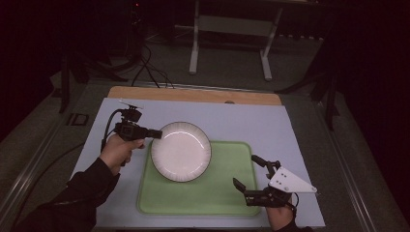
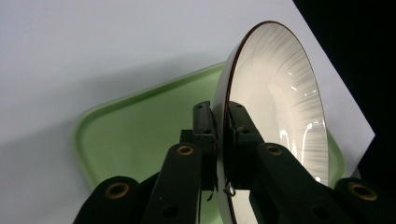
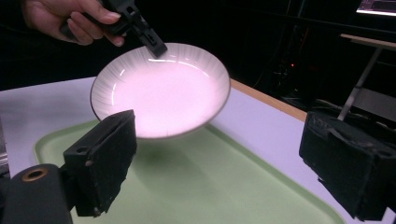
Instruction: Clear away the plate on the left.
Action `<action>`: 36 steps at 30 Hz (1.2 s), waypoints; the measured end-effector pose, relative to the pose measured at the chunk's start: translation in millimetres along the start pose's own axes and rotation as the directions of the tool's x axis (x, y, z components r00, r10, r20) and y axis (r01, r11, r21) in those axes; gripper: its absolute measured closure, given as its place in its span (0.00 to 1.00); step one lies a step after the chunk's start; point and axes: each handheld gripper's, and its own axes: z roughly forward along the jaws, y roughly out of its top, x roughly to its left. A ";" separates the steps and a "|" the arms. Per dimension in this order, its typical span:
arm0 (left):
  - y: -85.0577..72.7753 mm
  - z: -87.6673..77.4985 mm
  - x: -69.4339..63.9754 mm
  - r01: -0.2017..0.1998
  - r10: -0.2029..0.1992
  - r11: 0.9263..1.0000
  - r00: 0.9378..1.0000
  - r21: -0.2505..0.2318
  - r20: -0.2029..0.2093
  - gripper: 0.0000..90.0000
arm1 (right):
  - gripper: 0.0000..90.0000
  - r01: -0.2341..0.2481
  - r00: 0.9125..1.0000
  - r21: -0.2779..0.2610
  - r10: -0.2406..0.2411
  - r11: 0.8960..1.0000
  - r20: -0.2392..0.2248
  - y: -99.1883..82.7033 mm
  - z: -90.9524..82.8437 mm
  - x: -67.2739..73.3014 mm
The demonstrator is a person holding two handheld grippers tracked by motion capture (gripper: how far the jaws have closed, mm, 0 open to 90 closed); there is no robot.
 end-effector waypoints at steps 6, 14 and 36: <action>7.1 9.8 -13.2 -0.020 0.020 1.000 1.000 0.014 0.013 0.94 | 0.12 -0.002 1.000 -0.006 0.002 1.000 0.001 0.2 -1.4 0.2; 8.9 27.7 -24.2 -0.030 0.030 0.999 0.999 0.036 0.026 0.93 | 0.12 0.005 1.000 -0.015 -0.005 1.000 0.002 0.7 -2.9 0.1; -7.0 78.9 -35.5 -0.045 0.039 0.993 0.998 0.105 0.059 0.93 | 0.12 0.008 1.000 -0.010 -0.008 1.000 0.000 -0.1 -1.9 0.1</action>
